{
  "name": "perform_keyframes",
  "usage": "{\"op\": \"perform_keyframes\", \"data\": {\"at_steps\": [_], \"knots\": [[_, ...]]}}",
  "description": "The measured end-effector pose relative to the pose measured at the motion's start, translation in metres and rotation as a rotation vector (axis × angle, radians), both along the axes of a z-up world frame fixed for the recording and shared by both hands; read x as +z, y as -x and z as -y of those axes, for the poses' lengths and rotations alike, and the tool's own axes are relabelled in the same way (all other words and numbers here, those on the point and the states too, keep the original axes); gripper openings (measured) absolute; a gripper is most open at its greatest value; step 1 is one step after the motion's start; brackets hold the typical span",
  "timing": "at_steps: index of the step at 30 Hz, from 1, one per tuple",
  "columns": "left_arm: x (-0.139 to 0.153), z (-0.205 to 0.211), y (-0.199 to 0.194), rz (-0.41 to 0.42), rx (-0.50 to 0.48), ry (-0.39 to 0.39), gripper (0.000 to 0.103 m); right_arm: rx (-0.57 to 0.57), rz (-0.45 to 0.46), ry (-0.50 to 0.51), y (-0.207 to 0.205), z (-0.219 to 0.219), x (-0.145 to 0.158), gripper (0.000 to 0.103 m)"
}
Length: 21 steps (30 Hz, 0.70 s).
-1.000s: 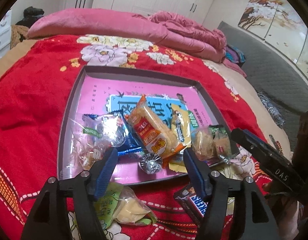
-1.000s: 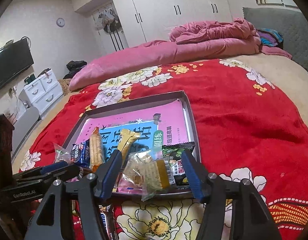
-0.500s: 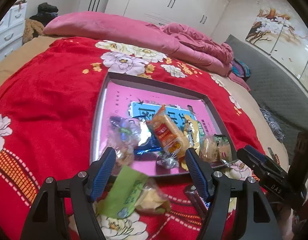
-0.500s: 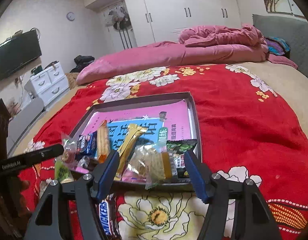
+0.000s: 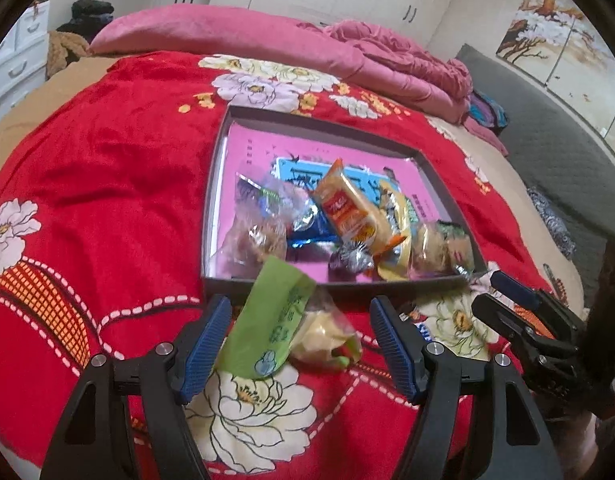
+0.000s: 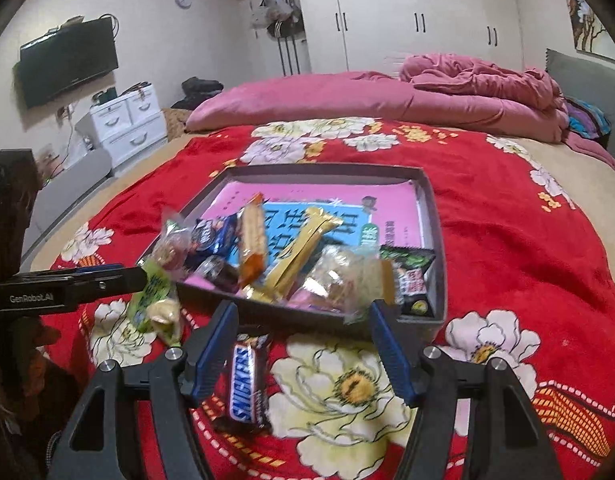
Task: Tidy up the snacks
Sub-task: 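Move both grippers back toward the green bag and Snickers bar, then grasp the green milk-candy bag with the left gripper while the right grasps the Snickers bar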
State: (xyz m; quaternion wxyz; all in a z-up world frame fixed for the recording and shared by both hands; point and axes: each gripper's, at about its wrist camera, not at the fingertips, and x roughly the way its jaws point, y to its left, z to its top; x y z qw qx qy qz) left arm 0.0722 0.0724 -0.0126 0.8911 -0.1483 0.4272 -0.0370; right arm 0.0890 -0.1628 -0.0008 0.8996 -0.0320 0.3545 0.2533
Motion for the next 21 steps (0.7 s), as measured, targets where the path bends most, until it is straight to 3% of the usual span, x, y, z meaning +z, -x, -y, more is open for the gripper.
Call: {"op": "perform_keyframes", "data": {"at_steps": [3, 12, 21], "knots": [[-0.006, 0.002, -0.001, -0.033, 0.003, -0.023, 0.074, 0.013, -0.027, 0.001, 0.003, -0.003, -0.004, 0.067], [-0.023, -0.001, -0.010, -0.110, 0.012, 0.005, 0.074, 0.061, -0.096, 0.031, 0.009, -0.013, -0.019, 0.067], [-0.032, 0.005, -0.016, -0.146, -0.017, 0.002, 0.075, 0.110, -0.153, 0.123, 0.011, -0.036, -0.041, 0.067]]}}
